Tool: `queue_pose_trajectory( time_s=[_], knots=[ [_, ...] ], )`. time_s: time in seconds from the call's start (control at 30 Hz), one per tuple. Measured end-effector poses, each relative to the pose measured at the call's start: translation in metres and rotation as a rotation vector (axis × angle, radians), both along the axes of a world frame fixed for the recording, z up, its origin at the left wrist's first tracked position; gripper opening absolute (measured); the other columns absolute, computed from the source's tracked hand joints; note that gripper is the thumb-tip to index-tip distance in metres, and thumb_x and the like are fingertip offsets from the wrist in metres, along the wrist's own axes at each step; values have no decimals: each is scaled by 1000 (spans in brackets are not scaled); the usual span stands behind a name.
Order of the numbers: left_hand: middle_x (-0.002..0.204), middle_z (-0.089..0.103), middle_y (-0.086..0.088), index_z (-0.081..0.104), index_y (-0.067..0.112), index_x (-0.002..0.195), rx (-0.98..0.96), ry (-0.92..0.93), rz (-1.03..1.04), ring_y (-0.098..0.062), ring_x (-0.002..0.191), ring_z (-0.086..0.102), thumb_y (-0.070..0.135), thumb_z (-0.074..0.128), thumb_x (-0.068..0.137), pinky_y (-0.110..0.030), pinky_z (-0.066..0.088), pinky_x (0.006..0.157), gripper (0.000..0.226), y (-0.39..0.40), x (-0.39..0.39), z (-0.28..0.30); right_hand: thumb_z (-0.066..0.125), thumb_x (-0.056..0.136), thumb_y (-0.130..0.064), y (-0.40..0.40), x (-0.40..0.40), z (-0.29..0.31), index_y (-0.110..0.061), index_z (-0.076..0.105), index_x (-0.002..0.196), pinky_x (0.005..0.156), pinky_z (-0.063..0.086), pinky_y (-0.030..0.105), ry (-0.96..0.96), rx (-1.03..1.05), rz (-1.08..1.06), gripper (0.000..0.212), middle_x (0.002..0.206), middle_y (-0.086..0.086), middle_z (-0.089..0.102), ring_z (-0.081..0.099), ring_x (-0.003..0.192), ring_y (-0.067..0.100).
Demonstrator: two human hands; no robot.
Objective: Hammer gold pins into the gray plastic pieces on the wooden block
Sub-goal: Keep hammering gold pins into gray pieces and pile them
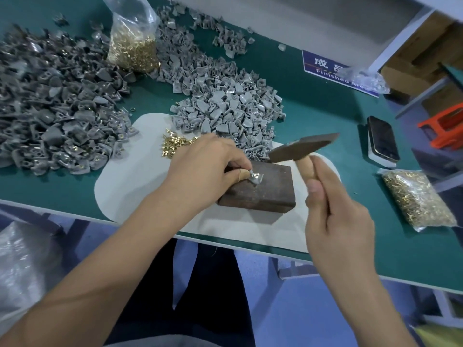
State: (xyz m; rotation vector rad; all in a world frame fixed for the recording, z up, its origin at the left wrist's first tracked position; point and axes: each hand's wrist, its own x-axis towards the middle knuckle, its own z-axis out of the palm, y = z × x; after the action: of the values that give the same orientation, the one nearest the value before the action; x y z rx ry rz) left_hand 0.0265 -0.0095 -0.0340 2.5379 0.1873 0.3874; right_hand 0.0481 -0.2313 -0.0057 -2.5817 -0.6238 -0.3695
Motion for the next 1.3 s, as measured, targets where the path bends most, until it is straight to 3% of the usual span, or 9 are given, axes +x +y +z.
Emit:
queue_pose_trajectory(
  time_s=[0.1, 0.2, 0.33, 0.6, 0.73, 0.87, 1.0, 1.2, 1.3],
  knots=[
    [93, 64, 21, 73, 46, 97, 1, -9, 4, -8, 101, 51, 54, 70, 88, -34, 45, 77, 12, 1, 0, 0, 29, 103, -52, -1, -2, 0, -53, 41, 137, 58, 40, 36, 16, -102, 33, 36, 68, -13, 55, 61, 68, 31],
    [92, 64, 21, 74, 46, 96, -16, -20, -5, -8, 98, 50, 52, 71, 88, -33, 44, 76, 10, 1, -1, -1, 32, 103, -49, 0, -7, -3, -52, 42, 139, 61, 46, 37, 11, 139, -2, 37, 74, -14, 59, 62, 71, 26],
    [91, 62, 23, 74, 45, 97, -1, -34, -1, -2, 90, 42, 49, 72, 88, -31, 41, 70, 10, 0, 0, -2, 40, 107, -42, 2, -9, -13, -46, 47, 139, 60, 52, 41, 36, -65, 41, 33, 91, -4, 75, 65, 78, 34],
    [94, 64, 20, 74, 44, 98, -22, -25, -9, -10, 98, 48, 48, 70, 90, -34, 45, 74, 10, -2, -2, -3, 31, 106, -52, 0, -6, -12, -58, 39, 134, 65, 55, 45, 106, -56, 49, 30, 91, -8, 74, 64, 80, 30],
    [91, 63, 21, 74, 44, 95, -31, -21, -13, -7, 95, 46, 47, 71, 90, -32, 42, 71, 7, -1, -1, -3, 32, 100, -60, -5, 2, -3, -64, 43, 133, 67, 53, 36, 72, 2, 35, 35, 73, -21, 62, 54, 68, 14],
    [90, 63, 20, 74, 45, 97, -12, -7, -12, -6, 93, 44, 49, 69, 91, -33, 43, 72, 9, 0, 0, -2, 35, 102, -56, -9, 8, 2, -59, 50, 133, 70, 45, 14, 0, 244, 1, 35, 83, -34, 61, 62, 79, 7],
    [90, 63, 19, 74, 43, 95, -2, -22, -2, -7, 93, 45, 47, 70, 90, -31, 38, 69, 8, 0, 0, -3, 33, 103, -57, -2, 2, -5, -61, 41, 134, 66, 51, 36, 89, -8, 64, 32, 83, -15, 69, 58, 80, 17],
    [89, 62, 21, 73, 46, 94, 0, -25, -4, -4, 91, 43, 48, 70, 90, -30, 38, 69, 6, -1, 0, -2, 35, 104, -50, -6, -1, -12, -51, 42, 138, 60, 43, 34, 23, 136, 55, 35, 78, -12, 64, 57, 78, 16],
    [89, 63, 21, 73, 45, 93, 5, -34, -7, -6, 91, 48, 47, 70, 89, -31, 44, 69, 5, 0, 0, -3, 44, 103, -44, -6, -3, -10, -47, 50, 136, 56, 41, 31, -32, 21, 68, 34, 78, -11, 69, 53, 81, 18]
  ],
)
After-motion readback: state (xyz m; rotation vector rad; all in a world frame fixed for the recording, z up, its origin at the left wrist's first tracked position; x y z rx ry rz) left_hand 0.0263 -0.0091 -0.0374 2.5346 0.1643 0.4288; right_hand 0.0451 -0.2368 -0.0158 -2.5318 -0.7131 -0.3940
